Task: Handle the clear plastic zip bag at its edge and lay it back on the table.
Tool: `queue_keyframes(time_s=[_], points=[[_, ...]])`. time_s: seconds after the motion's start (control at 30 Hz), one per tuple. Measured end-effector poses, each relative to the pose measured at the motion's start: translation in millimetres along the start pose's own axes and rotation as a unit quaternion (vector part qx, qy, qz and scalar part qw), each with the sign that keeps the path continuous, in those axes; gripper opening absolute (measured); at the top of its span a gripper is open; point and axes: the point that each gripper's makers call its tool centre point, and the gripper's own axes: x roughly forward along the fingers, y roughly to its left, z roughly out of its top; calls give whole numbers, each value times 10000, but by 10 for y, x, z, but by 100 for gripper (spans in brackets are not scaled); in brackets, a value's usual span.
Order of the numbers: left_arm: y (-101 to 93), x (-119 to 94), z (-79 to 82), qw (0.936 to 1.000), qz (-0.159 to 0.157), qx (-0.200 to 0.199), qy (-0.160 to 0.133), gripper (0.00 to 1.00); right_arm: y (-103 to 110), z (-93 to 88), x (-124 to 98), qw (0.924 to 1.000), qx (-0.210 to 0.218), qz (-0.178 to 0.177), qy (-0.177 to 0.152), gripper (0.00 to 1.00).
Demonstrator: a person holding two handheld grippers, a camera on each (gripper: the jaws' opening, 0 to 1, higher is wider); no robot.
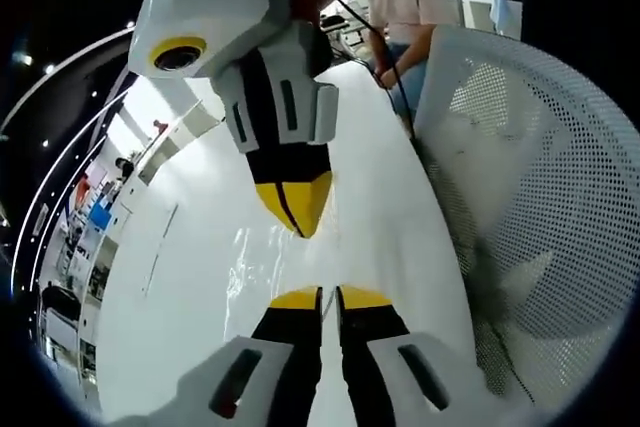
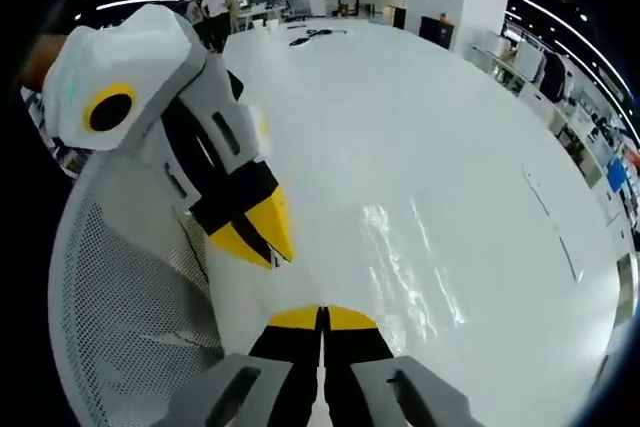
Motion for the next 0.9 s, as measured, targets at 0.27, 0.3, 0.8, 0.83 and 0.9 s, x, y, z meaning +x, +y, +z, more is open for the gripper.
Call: queue_keyframes(time_s=[0.27,0.3,0.8,0.83,0.9], points=[[-10,16,-43,9999,-45,69,96,1,-92,90,-51,9996,-11,-219,-179,0],[-6,16,-45,9999,-42,83,99,1,-100,93,-56,9995,-21,-251,-190,0],[44,17,2,10000,-55,-53,53,0,-289,290,-254,9929,-480,-910,-592,0],[51,19,8,9999,-63,-79,87,0,-275,307,-279,9925,-503,-933,-616,0],[54,21,19,9998,-82,-133,107,0,-303,336,-297,9904,-581,-1043,-693,0]])
